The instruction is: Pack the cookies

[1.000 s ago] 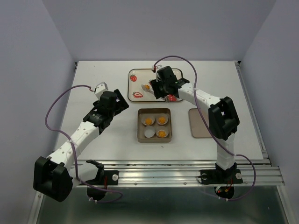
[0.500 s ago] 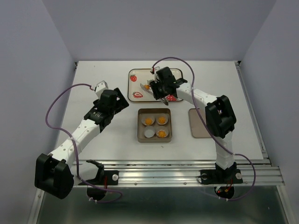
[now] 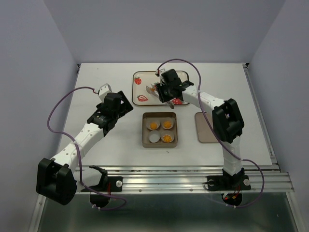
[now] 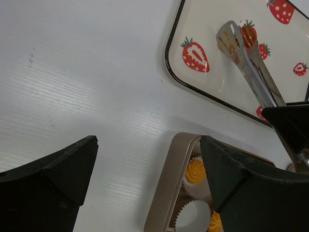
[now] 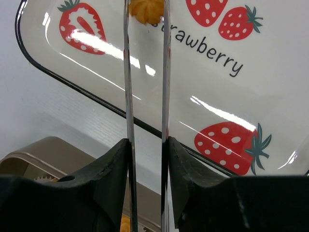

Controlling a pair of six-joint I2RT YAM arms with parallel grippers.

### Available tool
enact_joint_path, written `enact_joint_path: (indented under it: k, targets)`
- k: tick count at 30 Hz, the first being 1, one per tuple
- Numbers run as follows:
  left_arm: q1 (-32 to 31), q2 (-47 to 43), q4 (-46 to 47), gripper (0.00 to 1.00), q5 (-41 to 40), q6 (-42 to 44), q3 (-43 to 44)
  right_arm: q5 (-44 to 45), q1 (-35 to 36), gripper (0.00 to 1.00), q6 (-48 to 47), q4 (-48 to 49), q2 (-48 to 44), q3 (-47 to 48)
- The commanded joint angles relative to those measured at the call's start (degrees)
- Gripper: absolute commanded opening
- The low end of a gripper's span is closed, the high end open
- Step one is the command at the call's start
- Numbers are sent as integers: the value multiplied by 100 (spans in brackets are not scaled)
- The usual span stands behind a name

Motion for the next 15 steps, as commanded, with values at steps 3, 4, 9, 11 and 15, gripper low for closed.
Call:
enact_joint_path:
  k: [3, 4, 9, 11, 15]
  targets:
    - [11, -131, 188, 99, -110, -46, 226, -13, -25, 36, -78, 102, -458, 277]
    - [11, -131, 180, 99, -101, -55, 226, -13, -25, 35, -87, 111, -511, 251]
    - [11, -166, 188, 99, -74, -90, 200, 30, -25, 34, -105, 269, -827, 14]
    - [11, -184, 188, 99, -66, -99, 182, 31, -25, 33, -87, 286, -907, -48]
    - [11, -210, 206, 99, -30, -116, 156, -22, -25, 33, -44, 357, -1083, -233]
